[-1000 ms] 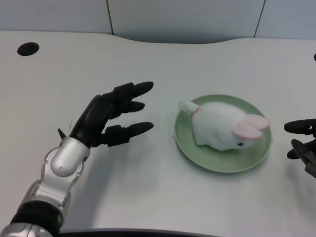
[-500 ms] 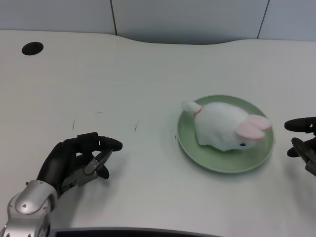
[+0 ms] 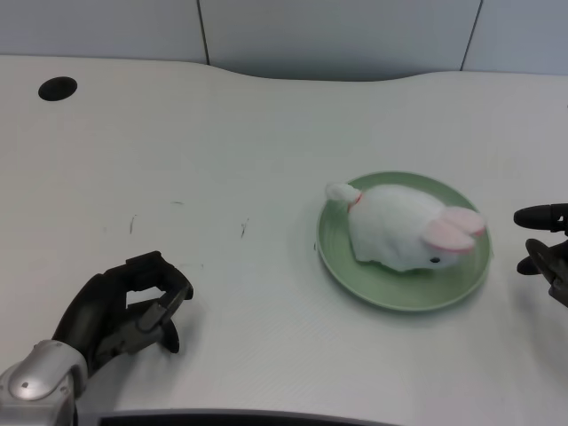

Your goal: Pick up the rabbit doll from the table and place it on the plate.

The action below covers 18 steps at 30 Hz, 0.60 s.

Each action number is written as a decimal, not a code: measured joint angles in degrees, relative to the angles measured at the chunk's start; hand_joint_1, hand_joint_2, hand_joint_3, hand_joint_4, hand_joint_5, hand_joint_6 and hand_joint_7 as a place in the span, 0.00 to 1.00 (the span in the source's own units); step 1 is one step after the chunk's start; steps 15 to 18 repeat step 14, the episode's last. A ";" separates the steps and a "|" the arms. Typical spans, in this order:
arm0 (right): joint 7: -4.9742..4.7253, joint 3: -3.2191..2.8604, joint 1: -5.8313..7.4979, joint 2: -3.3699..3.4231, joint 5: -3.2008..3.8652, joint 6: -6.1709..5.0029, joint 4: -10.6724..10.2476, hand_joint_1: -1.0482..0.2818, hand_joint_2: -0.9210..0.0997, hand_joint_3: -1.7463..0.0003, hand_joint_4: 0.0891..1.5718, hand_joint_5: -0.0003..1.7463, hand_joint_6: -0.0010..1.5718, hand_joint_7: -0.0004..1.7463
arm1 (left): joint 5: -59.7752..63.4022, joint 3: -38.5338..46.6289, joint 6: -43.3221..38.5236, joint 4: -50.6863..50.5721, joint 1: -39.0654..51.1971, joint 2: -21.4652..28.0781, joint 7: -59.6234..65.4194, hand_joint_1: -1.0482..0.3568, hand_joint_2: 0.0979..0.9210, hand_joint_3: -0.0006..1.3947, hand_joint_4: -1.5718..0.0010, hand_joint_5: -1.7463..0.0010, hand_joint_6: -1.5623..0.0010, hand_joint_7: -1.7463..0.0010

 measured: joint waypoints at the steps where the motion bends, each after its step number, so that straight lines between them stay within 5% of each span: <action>1: 0.09 -0.07 -0.36 -0.02 0.00 -0.28 0.68 0.63 0.00 0.78 0.20 0.80 0.28 0.54 | -0.07 0.17 -0.07 0.69 -0.52 0.00 -0.33 0.38 1.00 0.39 0.52 0.00 0.66 0.00; 6: 0.43 -0.24 -2.23 -0.16 -0.06 -1.01 3.28 0.62 0.00 0.78 0.19 0.79 0.28 0.54 | -0.50 0.55 -0.47 3.27 -2.88 -0.02 -1.07 0.37 1.00 0.40 0.54 0.00 0.68 0.00; 10: 0.46 -0.24 -2.61 -0.44 -0.27 -1.90 4.04 0.62 0.00 0.78 0.19 0.79 0.28 0.54 | -0.50 0.83 -0.47 4.08 -3.46 -0.01 -1.46 0.37 1.00 0.40 0.54 0.00 0.68 0.00; 18: 0.37 -0.24 -2.78 -0.50 -0.54 -1.93 4.43 0.62 0.00 0.79 0.20 0.78 0.28 0.54 | -0.46 0.85 -1.04 5.38 -4.01 -0.01 -1.47 0.37 1.00 0.41 0.52 0.00 0.66 0.00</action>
